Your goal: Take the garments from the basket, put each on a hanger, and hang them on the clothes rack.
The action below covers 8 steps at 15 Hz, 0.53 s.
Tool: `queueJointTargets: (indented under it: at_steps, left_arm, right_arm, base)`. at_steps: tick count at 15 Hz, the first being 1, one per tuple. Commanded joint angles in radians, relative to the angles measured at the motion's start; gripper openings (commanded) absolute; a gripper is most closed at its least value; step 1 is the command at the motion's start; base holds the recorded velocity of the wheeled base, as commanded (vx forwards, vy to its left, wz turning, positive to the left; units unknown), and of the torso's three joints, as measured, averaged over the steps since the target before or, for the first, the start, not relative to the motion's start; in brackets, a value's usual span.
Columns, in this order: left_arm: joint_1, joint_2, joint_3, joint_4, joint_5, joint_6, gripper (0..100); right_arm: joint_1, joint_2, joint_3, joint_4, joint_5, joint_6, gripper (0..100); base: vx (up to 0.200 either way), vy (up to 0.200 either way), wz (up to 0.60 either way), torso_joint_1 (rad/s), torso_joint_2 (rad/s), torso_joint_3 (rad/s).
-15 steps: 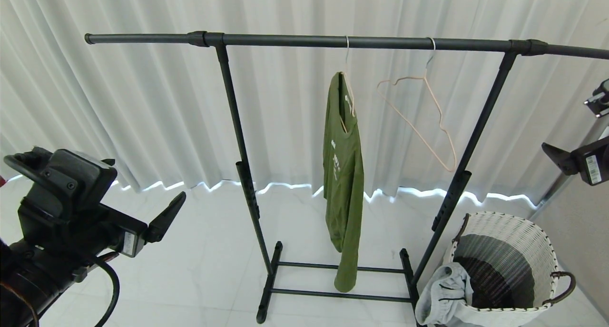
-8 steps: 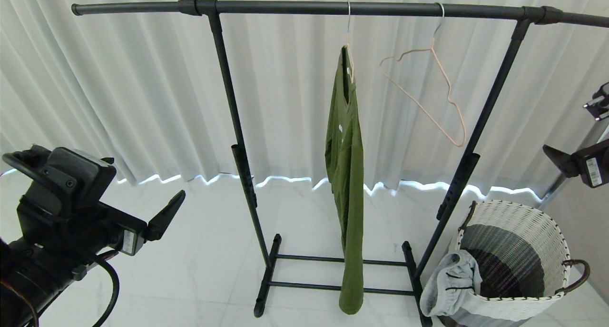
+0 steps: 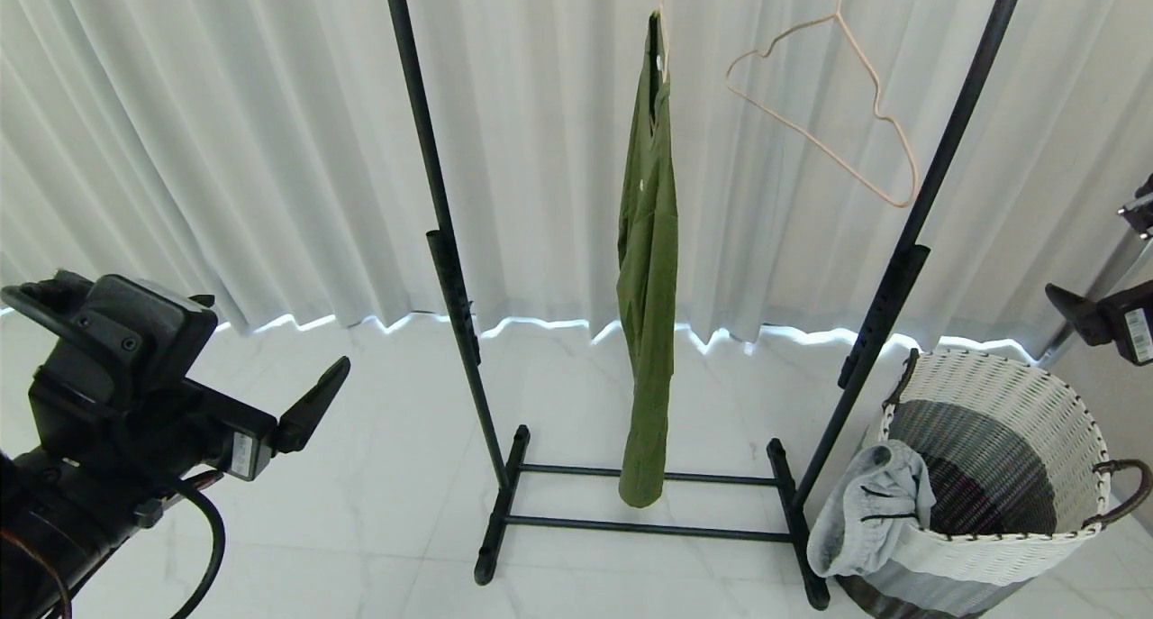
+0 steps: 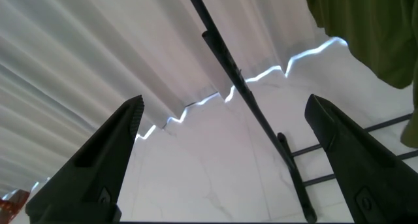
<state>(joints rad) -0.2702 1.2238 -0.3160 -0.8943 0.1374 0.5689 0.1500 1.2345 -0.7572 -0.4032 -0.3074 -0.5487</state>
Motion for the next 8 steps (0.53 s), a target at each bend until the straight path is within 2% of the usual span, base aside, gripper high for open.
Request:
queueJointTargets:
  at_steps: [1,6,8]
  left_arm:
    - [0.0,0.002,0.001,0.0,0.001,0.0,100]
    - [0.0,0.003,0.003,0.0,0.001,0.0,100]
    - [0.0,0.003,0.003,0.0,0.001,0.002,100]
  right_arm:
    - [-0.01,-0.004,0.007,0.0,-0.001,-0.002,100]
    - [-0.044,-0.01,0.038,-0.002,-0.002,-0.014,100]
    - [-0.098,-0.012,0.047,-0.002,0.002,-0.045,100]
  base:
    - [0.0,0.0,0.0,-0.163,0.47,0.31]
    - [0.0,0.0,0.0,-0.131,0.43,0.304]
    - [0.0,0.0,0.0,-0.041,0.16,0.095]
